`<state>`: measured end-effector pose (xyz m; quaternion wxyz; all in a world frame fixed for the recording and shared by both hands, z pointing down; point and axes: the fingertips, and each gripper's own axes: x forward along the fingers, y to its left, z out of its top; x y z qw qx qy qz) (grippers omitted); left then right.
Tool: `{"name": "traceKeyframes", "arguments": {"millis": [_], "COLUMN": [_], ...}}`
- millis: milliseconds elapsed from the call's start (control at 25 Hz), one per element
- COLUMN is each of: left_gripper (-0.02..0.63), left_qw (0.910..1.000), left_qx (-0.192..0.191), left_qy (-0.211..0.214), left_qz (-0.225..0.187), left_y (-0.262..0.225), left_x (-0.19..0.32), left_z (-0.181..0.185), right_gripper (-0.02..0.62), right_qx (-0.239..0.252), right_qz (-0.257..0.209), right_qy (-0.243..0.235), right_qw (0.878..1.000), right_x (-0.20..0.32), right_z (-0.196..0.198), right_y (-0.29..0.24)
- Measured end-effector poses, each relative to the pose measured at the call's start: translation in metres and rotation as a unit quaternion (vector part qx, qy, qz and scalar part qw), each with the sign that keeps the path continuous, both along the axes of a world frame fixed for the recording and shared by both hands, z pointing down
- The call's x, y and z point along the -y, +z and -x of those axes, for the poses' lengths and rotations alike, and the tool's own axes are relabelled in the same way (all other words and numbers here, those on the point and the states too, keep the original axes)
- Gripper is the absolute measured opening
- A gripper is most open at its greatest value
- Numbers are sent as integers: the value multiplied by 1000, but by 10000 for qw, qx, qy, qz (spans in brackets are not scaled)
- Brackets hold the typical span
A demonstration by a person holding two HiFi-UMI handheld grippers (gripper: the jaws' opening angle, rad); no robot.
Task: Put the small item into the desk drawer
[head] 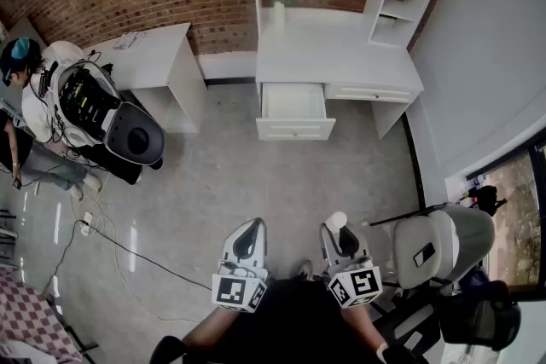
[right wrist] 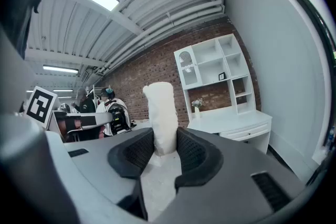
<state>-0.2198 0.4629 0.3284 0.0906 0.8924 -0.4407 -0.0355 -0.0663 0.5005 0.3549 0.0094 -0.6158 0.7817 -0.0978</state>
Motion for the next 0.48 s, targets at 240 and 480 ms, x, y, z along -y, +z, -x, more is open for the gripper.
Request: {"name": "traceKeyframes", "arguments": {"millis": [240,480], "left_gripper": [25,25], "left_qw": [10000,10000], "left_qx": [-3,67], "left_qy": [-24,11], "left_qz": [74,24], "left_y": [2,3], "left_x": [0,-1], "left_z": [0,-9], "right_gripper": [143,143], "right_qx": [3,32], "right_qz": [26,19], "right_qy": [-29,-21], "right_qw": [10000,10000], "right_x": [0,1], "right_z": [0,-6], "right_y": [0,1]}}
